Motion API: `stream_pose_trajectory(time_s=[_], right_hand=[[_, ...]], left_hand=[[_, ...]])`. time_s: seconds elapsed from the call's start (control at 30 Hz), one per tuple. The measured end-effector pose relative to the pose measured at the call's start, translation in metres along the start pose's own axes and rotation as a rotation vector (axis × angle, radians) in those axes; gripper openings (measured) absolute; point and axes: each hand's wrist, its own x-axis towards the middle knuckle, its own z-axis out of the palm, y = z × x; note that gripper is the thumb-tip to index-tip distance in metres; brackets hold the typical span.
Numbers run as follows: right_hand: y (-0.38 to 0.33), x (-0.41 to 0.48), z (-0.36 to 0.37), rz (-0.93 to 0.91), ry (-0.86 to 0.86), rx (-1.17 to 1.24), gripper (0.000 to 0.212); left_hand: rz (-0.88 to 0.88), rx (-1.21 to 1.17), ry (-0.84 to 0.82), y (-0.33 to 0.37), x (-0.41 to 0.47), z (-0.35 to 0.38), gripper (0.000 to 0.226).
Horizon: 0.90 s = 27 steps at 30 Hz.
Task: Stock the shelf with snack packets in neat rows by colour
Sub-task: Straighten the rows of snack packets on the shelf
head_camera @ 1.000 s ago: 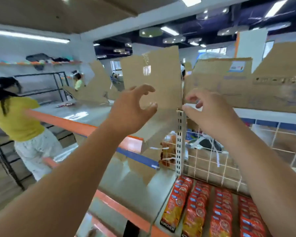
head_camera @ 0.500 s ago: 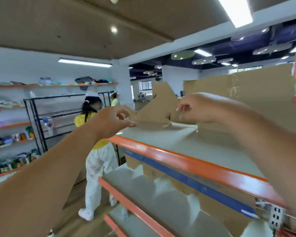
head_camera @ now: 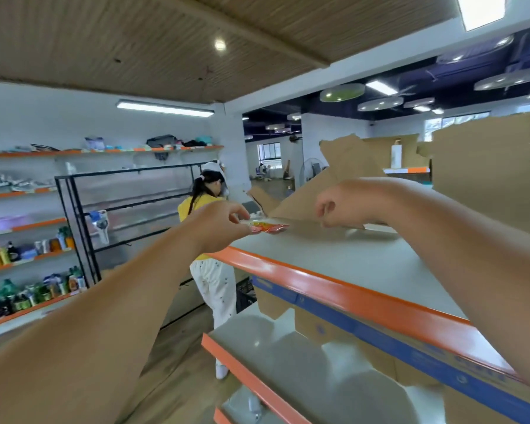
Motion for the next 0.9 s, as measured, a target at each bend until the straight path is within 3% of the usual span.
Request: stream_pose_trajectory(time_s=[0.43,0.6,0.7,0.9], right_hand=[[0.003,0.135,0.015,-0.016,-0.037,-0.223,0.010],[-0.002,0.182,0.034,-0.012,-0.111,-0.373,0.018],[-0.009,0.218,0.056,0.058,-0.162,-0.328,0.020],[-0.026,0.282,0.092,0.138,-0.211,-0.098,0.063]], left_hand=[[0.066,0.157,-0.166,-0.042,0.140,0.028,0.035],[0.072,0.285,-0.329,-0.075,0.198,0.047,0.069],[0.116,0.309,-0.420,-0.099,0.231,0.058,0.080],[0.259,0.306,-0.575,-0.129,0.277,0.079,0.072]])
